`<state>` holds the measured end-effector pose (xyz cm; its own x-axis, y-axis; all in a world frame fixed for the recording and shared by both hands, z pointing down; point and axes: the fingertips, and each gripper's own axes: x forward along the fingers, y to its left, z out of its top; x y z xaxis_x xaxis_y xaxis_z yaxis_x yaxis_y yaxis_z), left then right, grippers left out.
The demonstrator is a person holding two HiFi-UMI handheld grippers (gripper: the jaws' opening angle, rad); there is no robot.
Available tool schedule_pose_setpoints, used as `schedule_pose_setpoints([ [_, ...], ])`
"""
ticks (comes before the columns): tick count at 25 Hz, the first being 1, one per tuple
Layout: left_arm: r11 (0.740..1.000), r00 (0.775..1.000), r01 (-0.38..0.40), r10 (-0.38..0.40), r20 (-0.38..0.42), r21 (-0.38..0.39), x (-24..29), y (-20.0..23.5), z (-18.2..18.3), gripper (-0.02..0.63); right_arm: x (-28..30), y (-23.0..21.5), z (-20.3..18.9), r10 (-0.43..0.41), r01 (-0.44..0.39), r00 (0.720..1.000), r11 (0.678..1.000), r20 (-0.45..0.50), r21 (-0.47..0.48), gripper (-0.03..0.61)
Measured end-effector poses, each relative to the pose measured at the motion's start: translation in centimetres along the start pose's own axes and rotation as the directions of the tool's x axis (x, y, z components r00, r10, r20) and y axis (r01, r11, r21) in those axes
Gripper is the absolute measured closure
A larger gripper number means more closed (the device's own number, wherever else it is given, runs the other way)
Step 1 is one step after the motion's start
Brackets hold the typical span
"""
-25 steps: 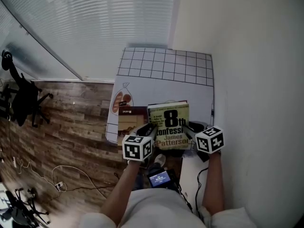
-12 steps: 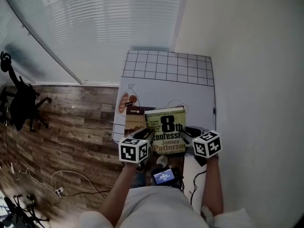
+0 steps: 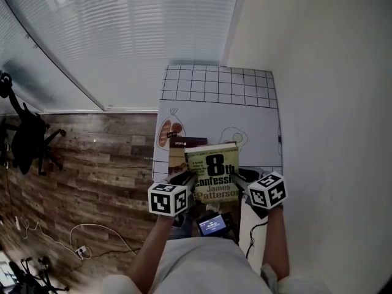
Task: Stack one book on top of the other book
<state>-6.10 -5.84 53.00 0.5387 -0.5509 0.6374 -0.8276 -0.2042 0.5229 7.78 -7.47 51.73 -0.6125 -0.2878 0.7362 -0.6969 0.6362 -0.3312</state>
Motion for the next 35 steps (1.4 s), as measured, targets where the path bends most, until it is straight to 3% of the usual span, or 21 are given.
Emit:
schedule_pose_setpoints([
  [15,0.997,0.997,-0.074,0.074,-0.008,0.032,-3.0,5.8,1.5,0.497,4.9,4.5,0.6,0.08,-0.079,0.997,0.997,-0.024,0.021,0.485],
  [35,0.998,0.996,-0.056,0.057,-0.065,0.023,-0.9,10.3,2.4,0.499,9.7,4.0,0.5,0.071,-0.066,0.997,0.99,-0.043,0.125,0.488],
])
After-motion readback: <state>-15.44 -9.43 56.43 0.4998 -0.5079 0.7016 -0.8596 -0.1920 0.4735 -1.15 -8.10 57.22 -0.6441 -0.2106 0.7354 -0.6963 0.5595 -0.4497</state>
